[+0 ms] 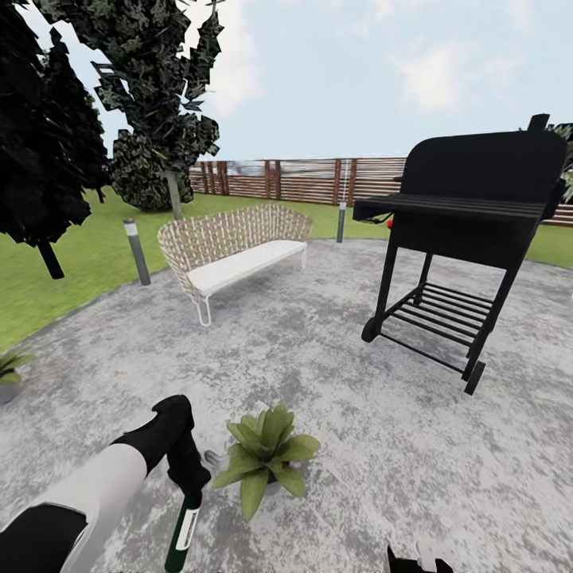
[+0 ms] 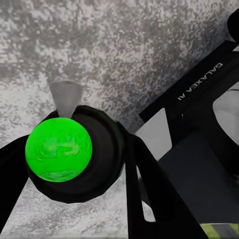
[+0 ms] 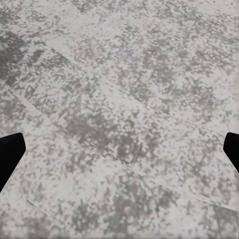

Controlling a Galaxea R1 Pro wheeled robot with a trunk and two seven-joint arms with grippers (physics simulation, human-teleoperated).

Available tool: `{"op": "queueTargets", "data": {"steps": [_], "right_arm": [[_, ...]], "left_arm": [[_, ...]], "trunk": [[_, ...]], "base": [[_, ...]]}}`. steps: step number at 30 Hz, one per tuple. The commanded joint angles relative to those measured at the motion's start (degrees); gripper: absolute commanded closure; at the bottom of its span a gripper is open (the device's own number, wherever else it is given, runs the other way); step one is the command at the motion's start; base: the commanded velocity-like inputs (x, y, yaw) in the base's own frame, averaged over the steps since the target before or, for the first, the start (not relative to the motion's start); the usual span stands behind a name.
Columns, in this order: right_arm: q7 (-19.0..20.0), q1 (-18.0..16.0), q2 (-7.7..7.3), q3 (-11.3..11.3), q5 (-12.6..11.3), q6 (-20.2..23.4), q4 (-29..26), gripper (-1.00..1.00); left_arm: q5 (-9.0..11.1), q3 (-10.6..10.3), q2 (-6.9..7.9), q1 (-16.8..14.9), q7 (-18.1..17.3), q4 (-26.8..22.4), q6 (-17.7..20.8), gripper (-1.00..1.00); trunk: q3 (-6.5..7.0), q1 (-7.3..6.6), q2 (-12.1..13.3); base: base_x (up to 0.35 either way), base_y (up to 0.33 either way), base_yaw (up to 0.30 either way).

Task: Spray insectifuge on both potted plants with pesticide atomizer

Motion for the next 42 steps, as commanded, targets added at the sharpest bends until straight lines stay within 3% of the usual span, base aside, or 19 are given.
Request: {"op": "queueTargets", "data": {"steps": [1, 9, 17, 33, 42], "right_arm": [[0.0, 0.0, 0.01, -0.5, 0.6, -0.2, 0.1, -1.0], [0.0, 0.0, 0.01, -0.5, 0.6, -0.2, 0.0, -1.0], [-0.1, 0.0, 0.01, -0.5, 0.6, -0.2, 0.0, -1.0], [-0.1, 0.0, 0.01, -0.5, 0.6, -0.2, 0.1, -1.0], [-0.2, 0.0, 0.01, -0.5, 0.6, -0.2, 0.1, -1.0]], "left_arm": [[-0.4, -0.2, 0.06, 0.1, -0.6, -0.1, 0.6, 1.0], [-0.4, -0.2, -0.06, 0.1, -0.6, -0.1, 0.6, 1.0], [-3.1, -0.2, -0.34, 0.2, -0.6, -0.1, 0.6, 1.0], [-3.5, -0.3, -0.46, -0.3, -0.6, 0.2, 0.5, 1.0], [-3.4, -2.7, 0.37, 0.4, -0.6, 0.7, 0.3, 1.0]], "trunk": [[-0.15, -0.01, 0.0], [-0.88, -0.01, 0.0], [-1.08, -0.01, 0.0], [-1.08, -0.01, 0.0], [-1.44, -0.01, 0.0]], "base": [[0.0, 0.0, 0.0], [0.0, 0.0, 0.0], [0.119, -0.07, 0.0], [-0.084, -0.046, 0.0], [-0.004, -0.001, 0.0]]}}
